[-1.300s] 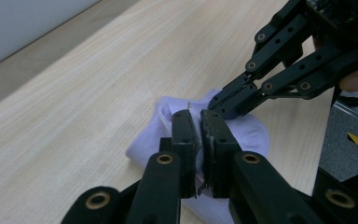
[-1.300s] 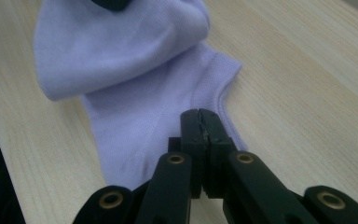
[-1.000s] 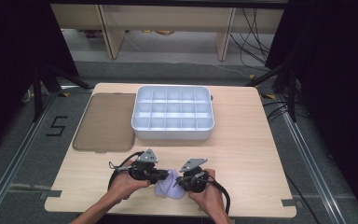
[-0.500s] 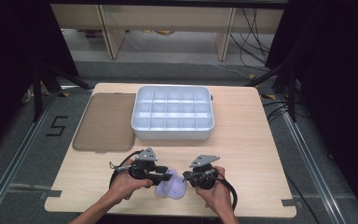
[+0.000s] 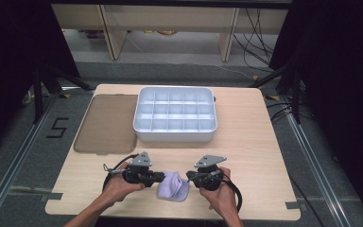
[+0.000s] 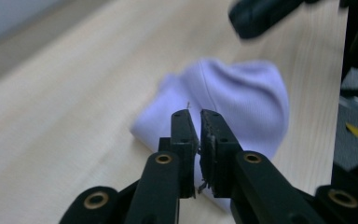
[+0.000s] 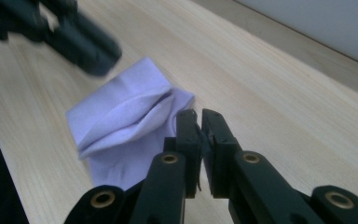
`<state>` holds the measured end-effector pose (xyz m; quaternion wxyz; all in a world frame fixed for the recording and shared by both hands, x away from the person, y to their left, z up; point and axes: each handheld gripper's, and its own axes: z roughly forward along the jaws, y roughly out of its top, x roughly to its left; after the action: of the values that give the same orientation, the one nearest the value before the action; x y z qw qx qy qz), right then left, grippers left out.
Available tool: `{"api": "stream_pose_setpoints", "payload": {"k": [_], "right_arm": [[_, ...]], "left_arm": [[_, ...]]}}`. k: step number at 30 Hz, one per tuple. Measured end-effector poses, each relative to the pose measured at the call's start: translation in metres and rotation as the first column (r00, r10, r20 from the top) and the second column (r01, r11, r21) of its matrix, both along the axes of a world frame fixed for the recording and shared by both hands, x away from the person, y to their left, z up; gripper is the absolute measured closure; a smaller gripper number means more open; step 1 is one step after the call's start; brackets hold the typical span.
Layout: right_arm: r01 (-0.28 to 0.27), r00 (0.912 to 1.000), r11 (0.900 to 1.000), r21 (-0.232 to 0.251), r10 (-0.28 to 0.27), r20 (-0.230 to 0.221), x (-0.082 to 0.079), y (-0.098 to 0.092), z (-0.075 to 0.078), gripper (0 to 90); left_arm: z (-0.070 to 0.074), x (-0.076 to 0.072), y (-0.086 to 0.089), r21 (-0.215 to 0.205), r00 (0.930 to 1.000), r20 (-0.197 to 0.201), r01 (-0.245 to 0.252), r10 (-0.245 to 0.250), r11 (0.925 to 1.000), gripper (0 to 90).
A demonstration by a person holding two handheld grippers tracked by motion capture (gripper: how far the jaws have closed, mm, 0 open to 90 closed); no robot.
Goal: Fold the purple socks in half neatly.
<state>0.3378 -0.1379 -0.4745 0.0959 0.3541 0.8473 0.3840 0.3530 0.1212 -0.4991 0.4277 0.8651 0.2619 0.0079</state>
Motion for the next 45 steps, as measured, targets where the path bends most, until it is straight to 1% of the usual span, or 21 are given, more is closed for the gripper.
{"api": "stream_pose_setpoints", "payload": {"k": [2,3,8,9,12,16,19,20,21,24,28,29,32,33,34,36,37,38,41,43,45], "right_arm": [[0.0,1.0,1.0,-0.015,0.0,-0.008,-0.002,0.0,0.005,86.3],[-0.011,0.9999,1.0,-0.007,0.011,0.013,-0.002,0.0,0.006,86.5],[-0.039,0.999,0.999,0.028,0.039,0.024,-0.007,0.011,0.014,88.3],[-0.055,0.9982,0.998,0.028,0.054,0.026,-0.007,0.014,0.015,88.8],[-0.079,0.9968,0.996,0.048,0.079,0.007,-0.007,0.026,0.014,89.5],[-0.119,0.9927,0.993,0.003,0.119,-0.015,-0.007,0.043,0.006,89.9],[-0.094,0.9956,0.991,-0.091,0.093,-0.014,-0.008,0.043,-0.004,90.0],[-0.094,0.9955,0.983,-0.156,0.095,-0.001,-0.007,0.038,-0.007,90.0],[-0.087,0.9962,0.982,-0.168,0.086,-0.011,-0.007,0.034,-0.011,90.0],[-0.071,0.9972,0.982,-0.175,0.065,-0.036,-0.007,0.027,-0.019,90.0],[-0.095,0.9955,0.98,-0.174,0.093,-0.022,-0.006,0.027,-0.017,90.0],[-0.09,0.9959,0.98,-0.18,0.088,-0.018,-0.005,0.027,-0.018,90.0],[-0.07,0.9972,0.983,-0.172,0.064,-0.041,-0.008,0.026,-0.017,90.0],[-0.07,0.9975,0.984,-0.164,0.067,-0.025,-0.007,0.026,-0.017,90.0],[-0.08,0.9967,0.981,-0.174,0.076,-0.029,-0.007,0.025,-0.016,90.0],[-0.061,0.9974,0.984,-0.167,0.054,-0.048,-0.01,0.025,-0.013,90.0],[-0.051,0.9983,0.984,-0.168,0.046,-0.037,-0.011,0.027,-0.014,90.0],[-0.067,0.9975,0.981,-0.185,0.062,-0.036,-0.012,0.026,-0.013,90.0],[-0.081,0.9961,0.978,-0.193,0.073,-0.049,-0.014,0.026,-0.015,90.0],[-0.093,0.9954,0.974,-0.205,0.086,-0.04,-0.013,0.025,-0.015,89.6],[-0.074,0.997,0.978,-0.194,0.068,-0.037,-0.016,0.024,-0.011,89.6]], "left_arm": [[-0.005,-0.003,-0.001,0.033,0.9997,0.006,0.022,-0.023,0.9992,86.6],[-0.008,-0.005,-0.001,0.054,0.9997,0.003,0.023,-0.023,0.9983,88.0],[-0.011,-0.014,-0.006,0.048,0.9996,-0.001,0.028,-0.028,0.9985,89.4],[-0.01,-0.016,-0.006,0.067,0.9994,0.012,0.033,-0.034,0.9972,89.4],[-0.011,-0.019,-0.008,0.072,0.9988,0.028,0.038,-0.04,0.9967,89.4],[-0.011,-0.02,-0.008,0.084,0.9992,0.029,0.025,-0.027,0.9962,89.4],[-0.011,-0.02,-0.007,0.078,0.9989,0.034,0.03,-0.033,0.9965,89.4],[-0.011,-0.02,-0.008,0.078,0.9989,0.035,0.028,-0.031,0.9966,89.4],[-0.011,-0.02,-0.008,0.077,0.9989,0.035,0.028,-0.031,0.9966,89.4],[-0.011,-0.021,-0.008,0.074,0.9995,0.025,0.015,-0.017,0.9971,89.2],[-0.007,-0.019,-0.007,0.064,0.9987,0.041,0.027,-0.03,0.9976,87.7],[-0.005,-0.019,-0.006,0.055,0.9992,0.038,0.011,-0.013,0.9984,87.7],[0.004,-0.013,-0.005,0.019,0.998,0.06,-0.02,0.019,0.9996,88.1],[0.006,-0.009,-0.004,0.021,0.9968,0.079,-0.015,0.013,0.9997,88.4],[0.006,-0.006,-0.006,0.003,0.9972,0.064,-0.04,0.04,0.9992,88.8],[0.003,0.003,-0.008,0.024,0.9968,0.07,-0.04,0.039,0.9989,89.0],[-0.001,0.008,-0.009,0.042,0.9971,0.07,-0.031,0.028,0.9986,89.1],[-0.005,0.01,-0.01,0.033,0.998,0.042,-0.049,0.048,0.9982,89.1],[-0.011,0.013,-0.009,0.022,0.998,0.017,-0.061,0.061,0.9979,89.2],[-0.006,0.011,-0.007,0.007,0.9975,0.028,-0.065,0.065,0.9979,89.2],[0.001,0.008,-0.004,-0.01,0.9974,0.05,-0.05,0.051,0.9987,89.1]]}}
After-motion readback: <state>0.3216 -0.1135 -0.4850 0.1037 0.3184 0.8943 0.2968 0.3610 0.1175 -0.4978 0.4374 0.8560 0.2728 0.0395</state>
